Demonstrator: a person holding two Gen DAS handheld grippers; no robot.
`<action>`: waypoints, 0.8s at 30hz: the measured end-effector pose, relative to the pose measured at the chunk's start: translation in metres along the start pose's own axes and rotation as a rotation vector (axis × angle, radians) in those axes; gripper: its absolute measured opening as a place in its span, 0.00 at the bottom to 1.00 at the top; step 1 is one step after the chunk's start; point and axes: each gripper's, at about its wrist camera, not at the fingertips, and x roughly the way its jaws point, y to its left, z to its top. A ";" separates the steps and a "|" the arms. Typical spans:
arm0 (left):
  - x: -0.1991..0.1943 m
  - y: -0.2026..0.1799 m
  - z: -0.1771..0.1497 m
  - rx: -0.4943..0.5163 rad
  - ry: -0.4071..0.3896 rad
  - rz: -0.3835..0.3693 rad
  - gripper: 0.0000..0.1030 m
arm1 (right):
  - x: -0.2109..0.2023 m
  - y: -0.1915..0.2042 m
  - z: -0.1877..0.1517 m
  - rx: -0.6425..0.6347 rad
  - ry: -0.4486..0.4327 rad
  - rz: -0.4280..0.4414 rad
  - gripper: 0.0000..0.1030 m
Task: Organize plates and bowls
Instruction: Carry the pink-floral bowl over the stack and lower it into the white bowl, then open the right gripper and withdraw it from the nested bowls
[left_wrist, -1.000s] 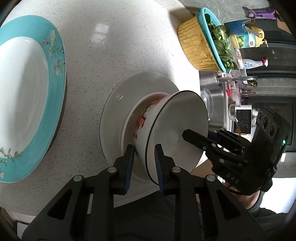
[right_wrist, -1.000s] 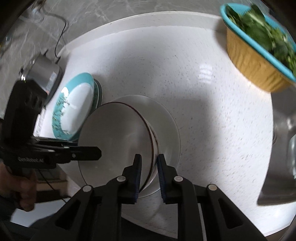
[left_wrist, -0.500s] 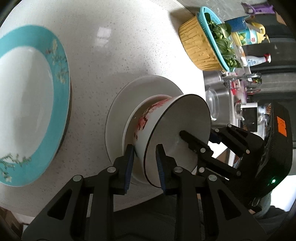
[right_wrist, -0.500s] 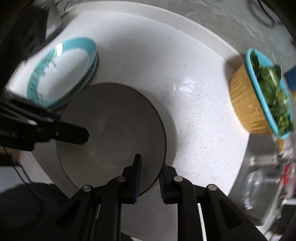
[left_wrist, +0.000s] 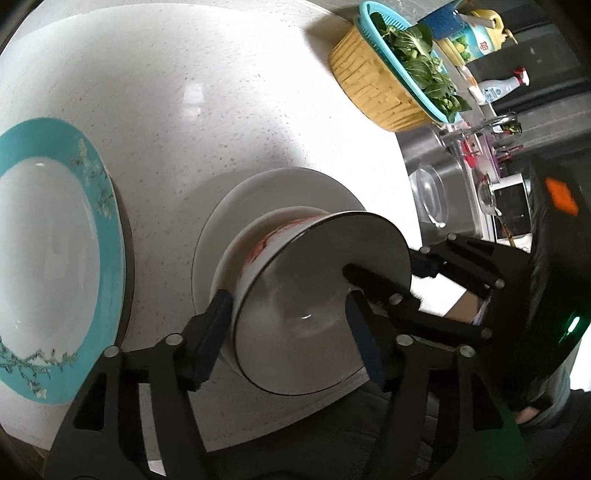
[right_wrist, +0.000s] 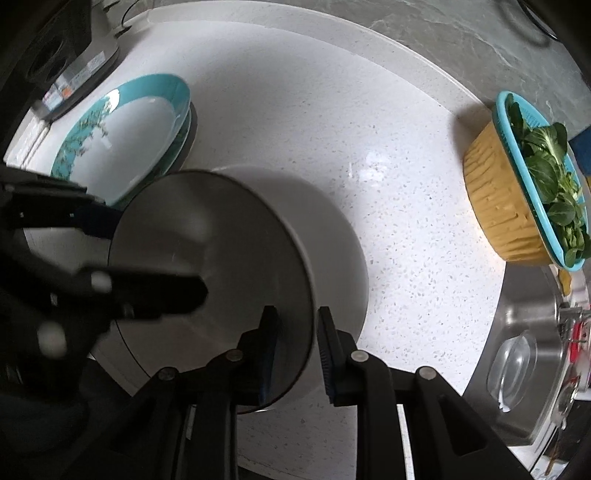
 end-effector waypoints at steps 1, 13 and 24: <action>0.000 0.000 0.000 0.002 -0.003 -0.004 0.63 | -0.001 -0.003 0.000 0.015 -0.008 0.009 0.23; -0.002 -0.001 0.006 0.009 -0.021 -0.026 0.70 | 0.010 -0.039 -0.002 0.209 0.005 0.267 0.17; -0.017 -0.014 0.006 0.037 -0.088 0.043 0.79 | 0.020 -0.050 0.006 0.238 0.038 0.314 0.13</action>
